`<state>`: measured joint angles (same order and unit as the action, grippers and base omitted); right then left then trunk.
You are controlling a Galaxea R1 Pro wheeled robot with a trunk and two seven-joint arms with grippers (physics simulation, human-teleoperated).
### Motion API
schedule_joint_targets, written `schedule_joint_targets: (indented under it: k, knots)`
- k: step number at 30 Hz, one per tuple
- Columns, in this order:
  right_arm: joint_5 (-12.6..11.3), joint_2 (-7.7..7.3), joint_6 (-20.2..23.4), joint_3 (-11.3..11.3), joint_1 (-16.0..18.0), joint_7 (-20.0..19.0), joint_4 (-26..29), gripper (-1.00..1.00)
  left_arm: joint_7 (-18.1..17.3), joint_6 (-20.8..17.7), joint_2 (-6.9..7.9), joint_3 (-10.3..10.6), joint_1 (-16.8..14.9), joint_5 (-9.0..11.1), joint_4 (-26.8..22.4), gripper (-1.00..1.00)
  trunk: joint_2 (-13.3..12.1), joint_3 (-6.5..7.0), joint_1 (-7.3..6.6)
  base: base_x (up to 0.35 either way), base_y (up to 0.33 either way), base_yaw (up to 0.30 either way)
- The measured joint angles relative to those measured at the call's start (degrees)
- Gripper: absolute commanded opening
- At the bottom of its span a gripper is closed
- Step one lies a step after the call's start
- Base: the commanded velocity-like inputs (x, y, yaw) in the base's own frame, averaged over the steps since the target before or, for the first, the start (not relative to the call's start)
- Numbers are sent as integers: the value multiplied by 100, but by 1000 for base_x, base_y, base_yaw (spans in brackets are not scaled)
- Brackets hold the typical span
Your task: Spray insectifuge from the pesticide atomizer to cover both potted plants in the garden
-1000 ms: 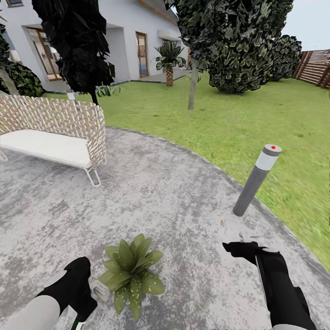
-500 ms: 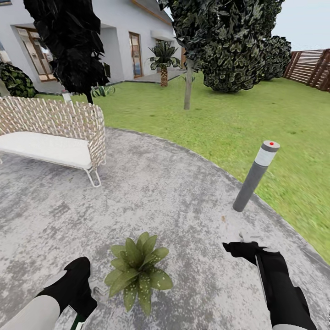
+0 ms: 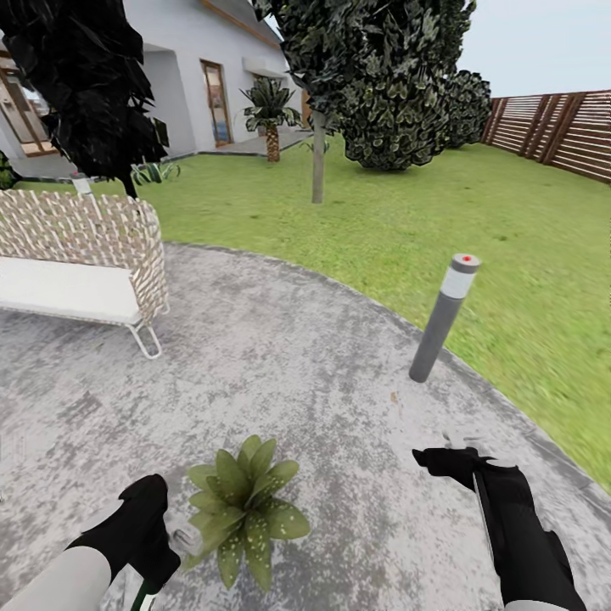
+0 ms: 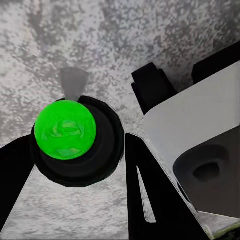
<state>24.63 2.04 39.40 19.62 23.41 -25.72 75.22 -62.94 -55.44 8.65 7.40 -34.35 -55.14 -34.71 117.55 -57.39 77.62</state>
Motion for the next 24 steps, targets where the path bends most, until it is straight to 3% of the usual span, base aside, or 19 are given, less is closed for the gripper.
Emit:
schedule_joint_targets:
  k: [13,20,24]
  knots:
    - [0,0,0,0,0,-2,-1,100,7,-2,0,2,0,0,-9,-100,0,0,0,0,294,-1]
    - [-2,1,3,1,0,-6,-1,100,3,3,0,10,0,0,-8,-100,0,0,0,0,18,-18]
    - [-1,0,3,1,-1,-3,3,100,4,3,-1,11,-1,1,-7,-100,0,4,0,0,49,-199]
